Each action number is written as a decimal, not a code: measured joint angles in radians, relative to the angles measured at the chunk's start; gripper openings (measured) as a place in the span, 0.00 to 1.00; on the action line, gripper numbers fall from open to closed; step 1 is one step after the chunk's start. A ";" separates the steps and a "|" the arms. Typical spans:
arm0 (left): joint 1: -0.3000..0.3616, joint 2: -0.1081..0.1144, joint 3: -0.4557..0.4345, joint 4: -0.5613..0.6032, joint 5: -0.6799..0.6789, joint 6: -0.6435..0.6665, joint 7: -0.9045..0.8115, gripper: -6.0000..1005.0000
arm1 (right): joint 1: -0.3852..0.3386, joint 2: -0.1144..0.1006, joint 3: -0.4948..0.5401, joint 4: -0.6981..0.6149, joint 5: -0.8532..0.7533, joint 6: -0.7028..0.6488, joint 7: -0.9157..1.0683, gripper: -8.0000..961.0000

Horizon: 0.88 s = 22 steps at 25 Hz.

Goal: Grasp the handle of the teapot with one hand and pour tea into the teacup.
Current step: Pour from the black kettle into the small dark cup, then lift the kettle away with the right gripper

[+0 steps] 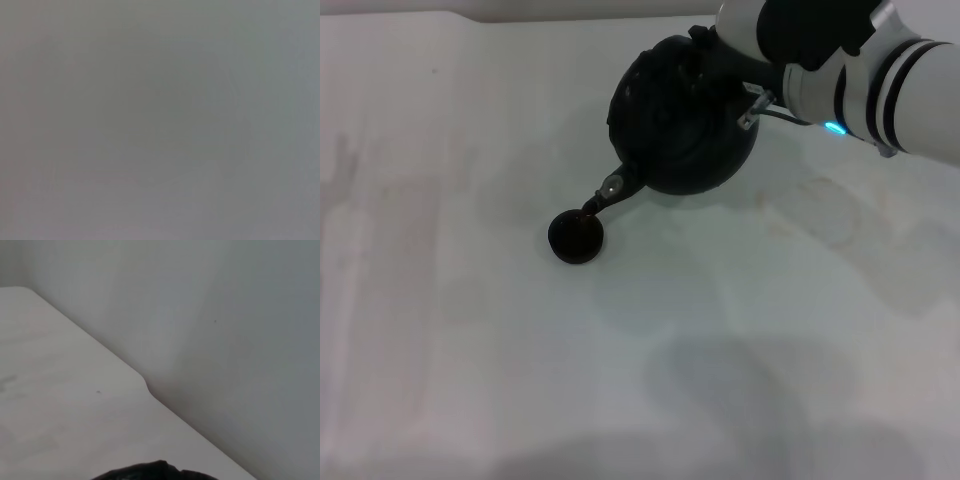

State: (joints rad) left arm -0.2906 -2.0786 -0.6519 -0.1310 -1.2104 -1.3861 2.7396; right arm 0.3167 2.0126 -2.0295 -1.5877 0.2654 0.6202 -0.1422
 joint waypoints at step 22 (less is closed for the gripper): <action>0.001 0.003 0.000 0.005 -0.002 0.008 0.000 0.86 | -0.072 -0.002 0.177 -0.001 0.189 0.041 0.071 0.22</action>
State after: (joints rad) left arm -0.2900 -2.0758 -0.6519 -0.1261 -1.2119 -1.3780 2.7396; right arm 0.2449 2.0110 -1.8522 -1.5882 0.4542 0.6608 -0.0711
